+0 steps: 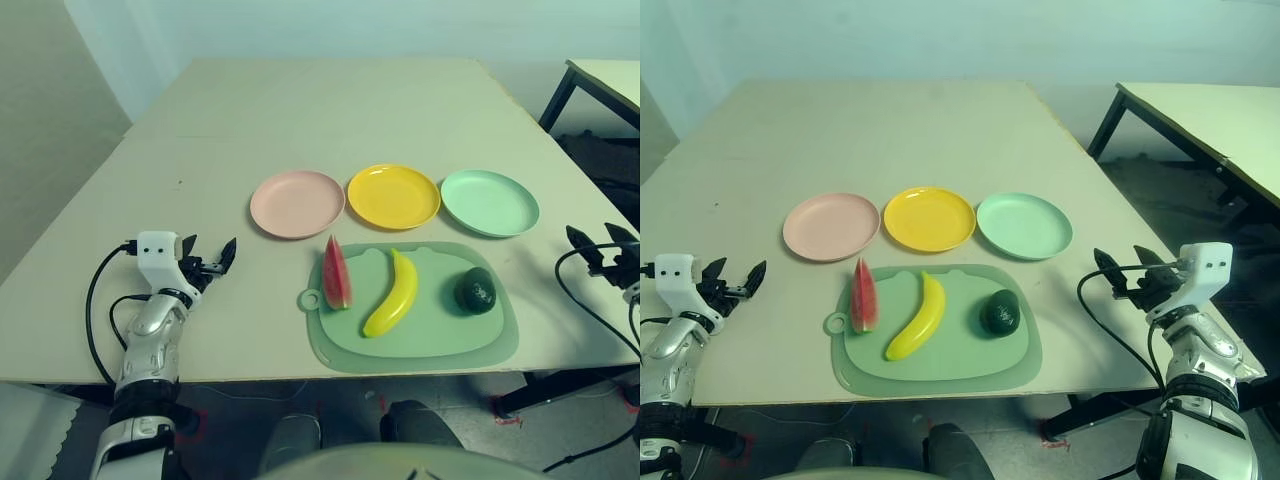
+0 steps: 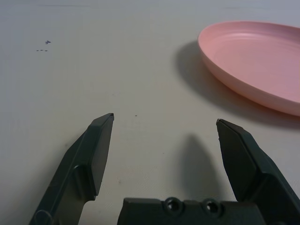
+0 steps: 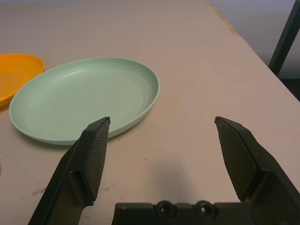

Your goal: Place the fruits into color-matched plates.

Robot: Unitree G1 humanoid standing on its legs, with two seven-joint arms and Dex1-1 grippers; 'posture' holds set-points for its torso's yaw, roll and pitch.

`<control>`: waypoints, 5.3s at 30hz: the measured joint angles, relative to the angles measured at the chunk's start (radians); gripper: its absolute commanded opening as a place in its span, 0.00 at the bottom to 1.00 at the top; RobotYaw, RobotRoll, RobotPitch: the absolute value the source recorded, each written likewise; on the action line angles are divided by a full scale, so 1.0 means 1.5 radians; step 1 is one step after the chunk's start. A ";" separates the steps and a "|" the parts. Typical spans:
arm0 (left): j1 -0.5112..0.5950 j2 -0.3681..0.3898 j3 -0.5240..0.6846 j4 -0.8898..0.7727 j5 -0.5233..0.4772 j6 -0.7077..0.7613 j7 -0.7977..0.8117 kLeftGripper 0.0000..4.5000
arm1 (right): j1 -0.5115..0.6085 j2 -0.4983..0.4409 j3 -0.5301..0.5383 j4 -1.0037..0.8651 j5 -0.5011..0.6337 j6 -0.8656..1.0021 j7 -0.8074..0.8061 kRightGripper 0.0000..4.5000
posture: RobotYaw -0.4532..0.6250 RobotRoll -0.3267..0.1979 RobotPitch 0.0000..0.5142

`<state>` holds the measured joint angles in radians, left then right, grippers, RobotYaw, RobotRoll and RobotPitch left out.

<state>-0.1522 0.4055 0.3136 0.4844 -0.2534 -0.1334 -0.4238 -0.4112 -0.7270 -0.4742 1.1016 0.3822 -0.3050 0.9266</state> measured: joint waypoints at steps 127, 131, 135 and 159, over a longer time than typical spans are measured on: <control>0.040 0.244 -0.135 -0.057 -0.141 -0.083 -0.765 0.99 | -0.246 -0.149 0.756 -0.578 -0.319 -0.042 0.457 1.00 | 0.39 0.62 0.07; 0.042 0.244 -0.135 -0.058 -0.141 -0.088 -0.763 0.99 | -0.244 -0.141 0.753 -0.579 -0.320 -0.031 0.457 1.00 | 0.39 0.62 0.07; 0.050 0.244 -0.135 -0.074 -0.141 -0.085 -0.758 0.99 | -0.242 -0.135 0.752 -0.593 -0.320 -0.013 0.457 1.00 | 0.39 0.62 0.07; 0.047 0.240 -0.127 -0.094 -0.143 -0.084 -0.737 1.00 | -0.244 -0.139 0.749 -0.609 -0.323 0.052 0.457 0.66 | 0.41 0.62 0.07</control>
<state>-0.0812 0.7659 0.1228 0.3438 -0.4677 -0.2593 -1.5292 -0.7768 -0.9355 0.6493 0.1883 -0.1022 -0.2275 1.6120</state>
